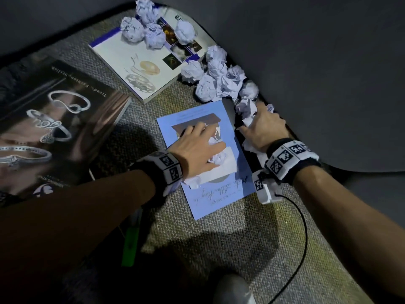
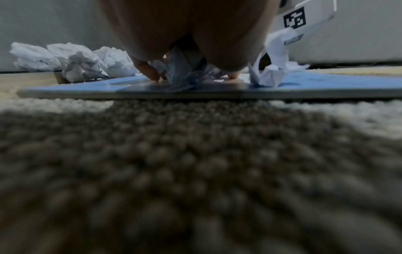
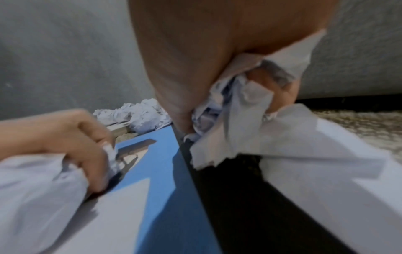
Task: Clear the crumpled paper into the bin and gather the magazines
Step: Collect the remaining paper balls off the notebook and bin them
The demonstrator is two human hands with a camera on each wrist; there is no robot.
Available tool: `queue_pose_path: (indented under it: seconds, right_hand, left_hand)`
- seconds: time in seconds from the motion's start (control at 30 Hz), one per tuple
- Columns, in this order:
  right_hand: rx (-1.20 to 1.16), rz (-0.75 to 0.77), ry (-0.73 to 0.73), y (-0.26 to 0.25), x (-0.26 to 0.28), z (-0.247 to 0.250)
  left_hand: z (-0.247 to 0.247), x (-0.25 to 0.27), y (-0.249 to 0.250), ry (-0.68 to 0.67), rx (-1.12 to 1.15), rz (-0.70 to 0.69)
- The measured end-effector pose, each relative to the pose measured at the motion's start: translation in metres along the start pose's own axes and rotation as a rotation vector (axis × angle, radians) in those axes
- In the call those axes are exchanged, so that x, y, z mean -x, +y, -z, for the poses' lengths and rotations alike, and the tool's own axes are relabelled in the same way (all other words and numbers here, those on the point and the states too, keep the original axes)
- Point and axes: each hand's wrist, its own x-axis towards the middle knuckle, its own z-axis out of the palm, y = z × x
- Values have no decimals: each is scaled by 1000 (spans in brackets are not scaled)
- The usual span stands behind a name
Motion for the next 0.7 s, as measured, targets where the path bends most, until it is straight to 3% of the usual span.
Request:
queue_pose_path:
  seconds: [0.2, 0.37, 0.57, 0.7]
  right_hand:
    - [-25, 54, 87, 3, 3, 2]
    - [-163, 70, 103, 6, 13, 13]
    - [-363, 116, 128, -22, 35, 29]
    - [-465, 149, 125, -63, 67, 41]
  left_hand:
    - [11, -16, -4, -36, 47, 50]
    - [22, -21, -13, 106, 423, 221]
    - [42, 10, -25, 209, 470, 286]
    - [62, 61, -44, 306, 645, 376]
